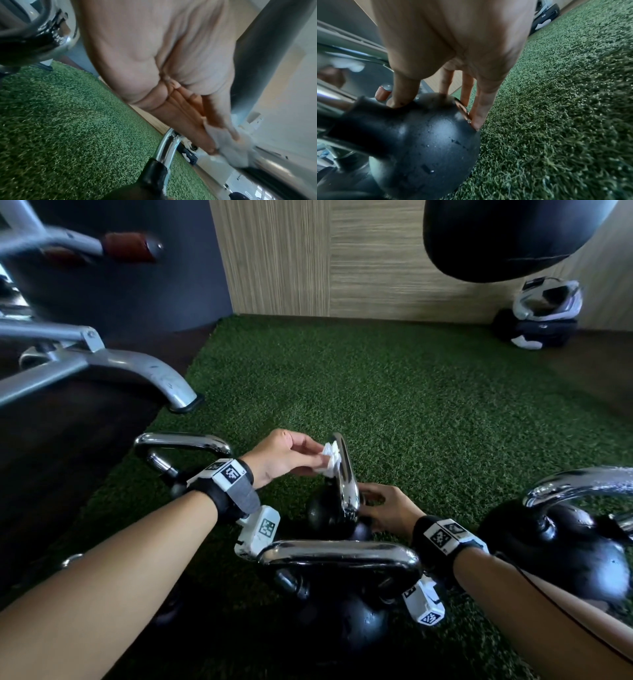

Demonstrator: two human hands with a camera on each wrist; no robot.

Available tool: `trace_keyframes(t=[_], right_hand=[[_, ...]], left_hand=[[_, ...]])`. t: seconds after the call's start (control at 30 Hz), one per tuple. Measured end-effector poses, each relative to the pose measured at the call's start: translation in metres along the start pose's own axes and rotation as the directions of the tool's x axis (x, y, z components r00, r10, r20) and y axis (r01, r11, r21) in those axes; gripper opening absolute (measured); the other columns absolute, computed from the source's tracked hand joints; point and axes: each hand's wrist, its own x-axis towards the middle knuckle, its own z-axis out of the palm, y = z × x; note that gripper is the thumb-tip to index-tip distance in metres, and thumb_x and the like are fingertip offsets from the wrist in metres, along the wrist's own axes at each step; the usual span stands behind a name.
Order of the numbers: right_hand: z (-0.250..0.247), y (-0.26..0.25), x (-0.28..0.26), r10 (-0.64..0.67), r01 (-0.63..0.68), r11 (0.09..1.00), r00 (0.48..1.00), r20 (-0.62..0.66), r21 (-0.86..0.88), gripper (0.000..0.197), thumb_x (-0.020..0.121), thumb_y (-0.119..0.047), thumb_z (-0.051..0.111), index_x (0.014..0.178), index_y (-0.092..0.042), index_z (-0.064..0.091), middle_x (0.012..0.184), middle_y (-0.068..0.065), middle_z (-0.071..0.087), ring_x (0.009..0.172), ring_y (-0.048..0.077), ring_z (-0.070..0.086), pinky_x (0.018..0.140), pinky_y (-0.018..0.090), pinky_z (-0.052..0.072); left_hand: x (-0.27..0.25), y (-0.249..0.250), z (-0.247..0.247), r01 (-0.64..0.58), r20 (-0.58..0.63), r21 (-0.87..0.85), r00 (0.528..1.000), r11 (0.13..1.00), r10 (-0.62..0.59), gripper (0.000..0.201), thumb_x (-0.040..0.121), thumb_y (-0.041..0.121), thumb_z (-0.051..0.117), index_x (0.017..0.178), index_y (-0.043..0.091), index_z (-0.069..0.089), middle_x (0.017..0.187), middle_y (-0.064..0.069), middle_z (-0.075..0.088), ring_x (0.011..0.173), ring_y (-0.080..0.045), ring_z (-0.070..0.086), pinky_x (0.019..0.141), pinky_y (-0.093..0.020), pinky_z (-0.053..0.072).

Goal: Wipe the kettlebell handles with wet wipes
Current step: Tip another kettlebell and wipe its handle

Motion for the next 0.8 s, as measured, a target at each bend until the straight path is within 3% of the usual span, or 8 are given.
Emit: trace_keyframes(t=[0.1,0.23,0.33,0.4,0.57,0.7,0.8], right_hand=[[-0.001,0.004,0.001,-0.008,0.008,1.0,1.0,0.009,-0.001,0.12,0.032,-0.086,0.084,0.138,-0.033,0.064,0.126,-0.007,0.073,0.1,0.02,0.077,0.082,0.053,0.065],[-0.001,0.005,0.005,-0.013,0.013,1.0,1.0,0.011,0.001,0.109,0.04,-0.08,0.087,0.136,-0.031,0.065,0.124,-0.006,0.074,0.099,0.021,0.077,0.081,0.052,0.065],[-0.002,0.007,0.006,-0.009,0.008,1.0,1.0,0.02,0.019,0.077,0.067,-0.052,0.089,0.136,-0.027,0.066,0.124,-0.002,0.074,0.1,0.02,0.077,0.081,0.049,0.065],[-0.003,0.01,0.008,-0.002,0.002,0.999,1.0,0.022,0.035,0.066,0.076,-0.04,0.088,0.136,-0.027,0.066,0.124,-0.003,0.074,0.102,0.02,0.076,0.081,0.048,0.066],[-0.003,0.007,0.008,-0.003,0.001,0.999,0.999,0.036,0.039,0.06,0.081,-0.033,0.086,0.137,-0.026,0.065,0.124,-0.002,0.074,0.103,0.02,0.076,0.081,0.046,0.066],[-0.002,0.007,0.007,-0.012,0.011,0.999,0.999,0.034,0.047,0.059,0.082,-0.031,0.086,0.137,-0.024,0.065,0.124,-0.001,0.074,0.102,0.021,0.076,0.079,0.043,0.066],[-0.001,0.01,0.008,-0.01,0.007,0.998,0.999,0.043,0.058,0.062,0.078,-0.037,0.087,0.135,-0.025,0.066,0.122,-0.002,0.075,0.1,0.021,0.077,0.081,0.046,0.066]], left_hand=[[-0.006,0.0,-0.002,-0.027,0.109,0.06,0.994,0.998,0.02,0.016,0.083,-0.012,0.074,0.089,0.004,0.073,0.079,-0.004,0.077,0.07,-0.011,0.074,0.065,-0.02,0.061],[-0.01,0.001,0.0,-0.105,0.065,0.134,0.993,0.985,0.097,0.018,0.08,-0.007,0.08,0.084,0.01,0.076,0.08,-0.001,0.078,0.073,-0.009,0.073,0.07,-0.021,0.062],[-0.018,0.002,0.005,-0.155,0.172,0.27,0.979,0.95,0.111,0.018,0.077,-0.002,0.085,0.082,0.014,0.077,0.081,-0.001,0.077,0.073,-0.008,0.07,0.071,-0.022,0.06],[-0.022,0.005,0.007,-0.225,0.223,0.379,0.964,0.898,0.147,0.02,0.074,0.005,0.09,0.08,0.021,0.078,0.081,0.002,0.078,0.074,-0.007,0.069,0.074,-0.025,0.057],[-0.037,0.003,0.015,-0.297,0.223,0.496,0.952,0.816,0.211,0.021,0.07,0.024,0.095,0.077,0.034,0.078,0.081,0.013,0.078,0.075,-0.006,0.072,0.076,-0.032,0.06],[-0.048,-0.006,0.025,-0.32,0.245,0.521,0.944,0.791,0.221,0.018,0.07,0.03,0.094,0.081,0.022,0.083,0.081,0.012,0.079,0.076,-0.011,0.075,0.077,-0.037,0.062],[-0.05,-0.013,0.025,-0.326,0.194,0.492,0.945,0.807,0.263,0.019,0.069,0.027,0.095,0.083,0.02,0.083,0.081,0.011,0.08,0.076,-0.008,0.076,0.072,-0.028,0.061]])
